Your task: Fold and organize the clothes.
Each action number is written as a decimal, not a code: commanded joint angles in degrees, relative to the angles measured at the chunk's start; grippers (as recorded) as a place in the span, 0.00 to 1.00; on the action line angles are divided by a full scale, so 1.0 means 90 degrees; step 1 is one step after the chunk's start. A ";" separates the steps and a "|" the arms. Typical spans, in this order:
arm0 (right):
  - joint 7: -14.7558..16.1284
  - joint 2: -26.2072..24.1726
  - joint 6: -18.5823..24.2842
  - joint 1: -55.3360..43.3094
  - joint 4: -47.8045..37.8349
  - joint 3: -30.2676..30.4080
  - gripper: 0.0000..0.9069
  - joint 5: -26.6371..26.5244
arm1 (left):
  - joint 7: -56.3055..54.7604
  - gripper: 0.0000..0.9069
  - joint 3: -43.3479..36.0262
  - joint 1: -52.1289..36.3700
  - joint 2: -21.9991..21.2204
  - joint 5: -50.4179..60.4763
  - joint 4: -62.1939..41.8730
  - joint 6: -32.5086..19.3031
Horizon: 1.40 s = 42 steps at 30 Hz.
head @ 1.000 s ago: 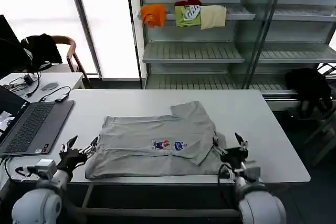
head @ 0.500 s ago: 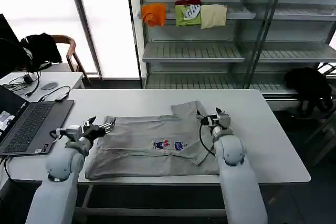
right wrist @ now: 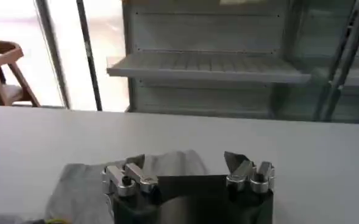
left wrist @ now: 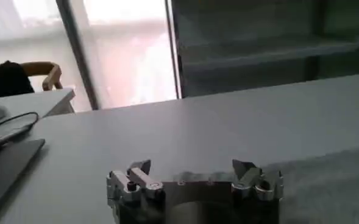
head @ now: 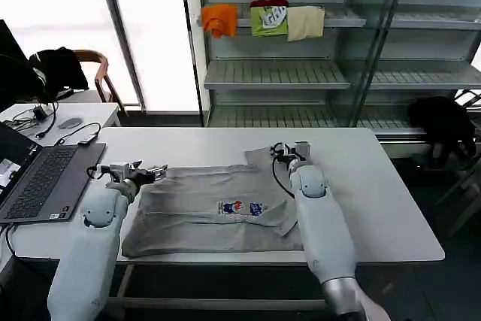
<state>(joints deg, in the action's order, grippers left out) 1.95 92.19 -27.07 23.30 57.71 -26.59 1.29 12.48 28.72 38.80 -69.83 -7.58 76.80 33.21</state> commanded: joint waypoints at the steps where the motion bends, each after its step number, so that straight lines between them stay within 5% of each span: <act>1: 0.0001 0.0312 0.0245 -0.0518 -0.1027 -0.0017 1.00 0.0018 | 0.0106 1.00 -0.0087 -0.0268 0.0024 0.0264 -0.0540 0.0004; 4: 0.0031 0.0312 0.0290 -0.0574 -0.1191 0.0004 1.00 0.0029 | 0.0111 0.84 -0.0062 -0.0249 0.0014 0.0261 -0.0579 0.0003; 7: 0.0071 0.0312 0.0358 -0.0608 -0.1351 -0.0012 1.00 0.0168 | 0.0131 0.81 -0.0050 -0.0209 0.0007 0.0260 -0.0543 0.0002; 9: 0.0100 0.0312 0.0365 -0.0603 -0.1427 -0.0037 0.88 0.0312 | 0.0133 0.78 -0.0043 -0.0200 -0.0002 0.0261 -0.0537 0.0001; 12: 0.0140 0.0312 0.0354 -0.0566 -0.1461 -0.0054 0.57 0.0423 | 0.0139 0.67 -0.0043 -0.0181 -0.0013 0.0264 -0.0528 0.0001; 17: 0.0240 0.0312 0.0234 -0.0423 -0.1304 0.0054 0.00 0.0520 | 0.0198 0.27 -0.0032 -0.0137 -0.0031 0.0261 -0.0487 -0.0002; 22: 0.0320 0.0312 0.0251 -0.0280 -0.0971 0.0046 0.00 0.0498 | 0.0259 0.01 -0.0030 -0.0102 -0.0038 0.0235 -0.0405 -0.0003; 30: 0.0387 0.0312 0.0157 0.0048 -0.0072 0.0051 0.00 0.0387 | 0.0358 0.01 0.0011 -0.0018 -0.0072 0.0097 -0.0221 -0.0009; 42: -0.0218 0.0035 -0.0287 0.1123 0.2604 0.0665 0.00 -0.0977 | 0.0233 0.01 0.0259 0.0403 0.0219 -0.0892 0.0984 -0.0010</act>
<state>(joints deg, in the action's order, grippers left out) 2.21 92.18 -27.27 27.32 65.64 -23.52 -1.61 14.63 30.18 39.67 -69.07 -9.99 78.02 33.13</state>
